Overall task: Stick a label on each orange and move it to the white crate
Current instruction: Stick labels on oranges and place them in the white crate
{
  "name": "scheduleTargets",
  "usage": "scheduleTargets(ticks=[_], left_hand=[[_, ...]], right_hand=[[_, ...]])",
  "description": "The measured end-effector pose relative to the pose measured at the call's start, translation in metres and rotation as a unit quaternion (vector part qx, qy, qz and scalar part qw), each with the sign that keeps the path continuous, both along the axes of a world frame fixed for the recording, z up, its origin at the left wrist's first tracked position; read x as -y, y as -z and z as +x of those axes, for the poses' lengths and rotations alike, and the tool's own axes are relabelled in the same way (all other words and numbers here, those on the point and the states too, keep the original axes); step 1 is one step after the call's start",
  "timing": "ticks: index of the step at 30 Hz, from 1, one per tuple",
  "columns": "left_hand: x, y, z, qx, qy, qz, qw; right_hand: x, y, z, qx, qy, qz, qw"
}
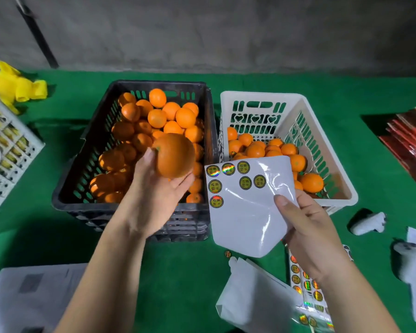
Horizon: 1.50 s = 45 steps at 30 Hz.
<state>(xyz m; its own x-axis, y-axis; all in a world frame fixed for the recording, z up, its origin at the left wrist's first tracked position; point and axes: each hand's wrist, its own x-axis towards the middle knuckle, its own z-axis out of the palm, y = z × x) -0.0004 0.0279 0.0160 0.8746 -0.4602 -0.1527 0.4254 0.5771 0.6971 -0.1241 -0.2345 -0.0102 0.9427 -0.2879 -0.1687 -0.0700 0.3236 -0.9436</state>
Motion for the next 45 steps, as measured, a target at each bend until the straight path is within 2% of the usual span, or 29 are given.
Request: scheduleTargets(ticks=[2, 4, 5, 7, 8, 9, 10, 12, 13, 14, 15, 19, 21, 25, 30, 36, 41, 42, 45], left_hand=[[0.003, -0.009, -0.028, 0.018, 0.056, -0.108, 0.992], [0.001, -0.024, -0.038, 0.068, 0.085, -0.151, 0.982], [0.004, -0.024, -0.039, 0.087, 0.070, -0.182, 0.977], [0.018, -0.016, -0.048, 0.143, 0.007, -0.114, 0.983], [0.032, -0.008, -0.053, 0.139, 0.058, -0.100, 0.983], [0.035, -0.002, -0.059, 0.065, 0.055, -0.087, 0.993], [0.039, 0.012, -0.063, 0.038, 0.038, -0.076, 0.996], [0.042, 0.025, -0.076, 0.014, 0.034, -0.054, 0.998], [0.043, 0.026, -0.077, 0.019, 0.039, -0.024, 0.999], [0.039, 0.026, -0.079, 0.025, 0.037, 0.004, 0.999], [0.035, 0.027, -0.080, 0.031, 0.040, 0.016, 0.999], [0.023, 0.019, -0.086, 0.060, 0.072, 0.065, 0.993], [0.021, 0.016, -0.087, 0.076, 0.075, 0.097, 0.990], [0.019, 0.016, -0.090, 0.093, 0.101, 0.111, 0.984], [0.018, 0.020, -0.089, 0.078, 0.099, 0.090, 0.988], [0.018, 0.014, -0.093, 0.075, 0.111, 0.105, 0.985], [0.020, 0.009, -0.096, 0.082, 0.115, 0.130, 0.981], [0.021, 0.010, -0.096, 0.077, 0.115, 0.130, 0.982], [0.020, 0.013, -0.097, 0.065, 0.110, 0.122, 0.984]], right_hand=[[0.001, -0.007, -0.002, 0.003, -0.005, -0.047, 0.999], [0.000, -0.015, -0.005, 0.011, -0.020, -0.095, 0.995], [-0.001, -0.019, -0.006, 0.017, -0.028, -0.113, 0.993], [-0.006, -0.026, -0.005, 0.030, -0.041, -0.150, 0.987], [-0.012, -0.029, -0.005, 0.028, -0.042, -0.186, 0.981], [-0.016, -0.031, -0.005, 0.018, -0.027, -0.255, 0.966], [-0.021, -0.033, -0.006, 0.009, 0.006, -0.357, 0.934], [-0.030, -0.036, -0.009, 0.059, 0.071, -0.556, 0.826], [-0.033, -0.037, -0.011, 0.103, 0.073, -0.602, 0.788], [-0.035, -0.038, -0.012, 0.131, 0.055, -0.617, 0.774], [-0.036, -0.038, -0.012, 0.144, 0.034, -0.611, 0.778], [-0.033, -0.041, -0.011, 0.112, 0.007, -0.510, 0.853], [-0.032, -0.041, -0.011, 0.113, -0.012, -0.470, 0.875], [-0.032, -0.043, -0.015, 0.107, -0.060, -0.360, 0.925], [-0.028, -0.045, -0.017, 0.105, -0.068, -0.312, 0.942], [-0.028, -0.046, -0.019, 0.061, -0.086, -0.190, 0.976], [-0.032, -0.042, -0.019, -0.002, -0.093, -0.025, 0.995], [-0.033, -0.041, -0.020, -0.001, -0.080, -0.042, 0.996], [-0.034, -0.040, -0.021, 0.015, -0.038, -0.176, 0.984]])
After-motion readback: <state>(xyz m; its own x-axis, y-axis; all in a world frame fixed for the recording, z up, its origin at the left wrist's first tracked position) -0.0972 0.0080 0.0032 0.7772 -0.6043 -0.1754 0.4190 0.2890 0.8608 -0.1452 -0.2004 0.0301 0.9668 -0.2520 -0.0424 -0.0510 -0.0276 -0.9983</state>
